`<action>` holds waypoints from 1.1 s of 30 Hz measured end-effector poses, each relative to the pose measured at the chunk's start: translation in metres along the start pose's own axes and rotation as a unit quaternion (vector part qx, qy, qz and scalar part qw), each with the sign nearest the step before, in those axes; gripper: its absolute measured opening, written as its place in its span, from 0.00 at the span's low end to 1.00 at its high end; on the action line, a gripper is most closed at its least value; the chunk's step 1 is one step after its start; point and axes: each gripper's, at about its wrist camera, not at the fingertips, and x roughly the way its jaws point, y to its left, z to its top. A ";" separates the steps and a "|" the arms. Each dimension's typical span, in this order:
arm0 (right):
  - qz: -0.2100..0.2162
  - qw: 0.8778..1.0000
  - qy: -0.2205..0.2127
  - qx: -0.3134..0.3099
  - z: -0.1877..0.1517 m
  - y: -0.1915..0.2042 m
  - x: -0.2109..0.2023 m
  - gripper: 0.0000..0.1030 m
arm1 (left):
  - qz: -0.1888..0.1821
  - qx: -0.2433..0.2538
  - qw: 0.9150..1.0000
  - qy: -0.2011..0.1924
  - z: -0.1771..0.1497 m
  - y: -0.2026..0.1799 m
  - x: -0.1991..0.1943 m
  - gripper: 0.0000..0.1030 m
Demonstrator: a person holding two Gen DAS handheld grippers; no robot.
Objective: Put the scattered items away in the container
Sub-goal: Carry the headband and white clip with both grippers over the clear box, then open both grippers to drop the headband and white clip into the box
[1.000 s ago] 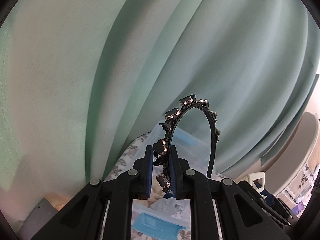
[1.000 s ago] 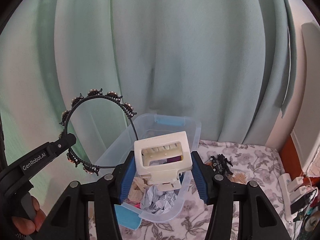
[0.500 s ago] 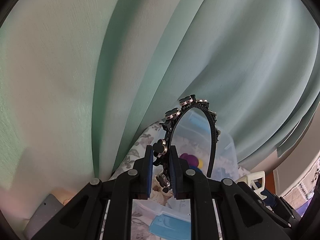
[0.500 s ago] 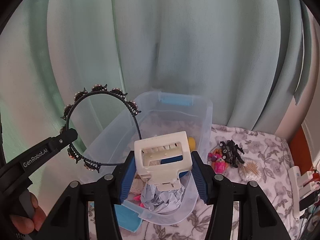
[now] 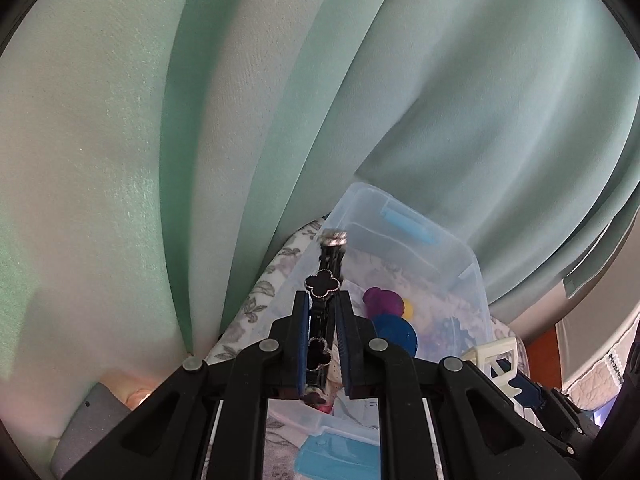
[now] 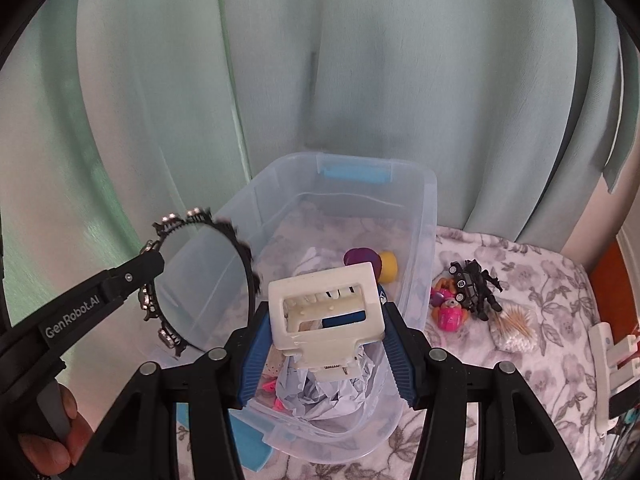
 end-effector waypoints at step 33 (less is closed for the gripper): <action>-0.005 0.998 -0.042 0.042 -0.002 -0.032 -0.051 0.70 | -0.025 0.053 0.998 -0.001 0.023 -0.021 -0.078 0.66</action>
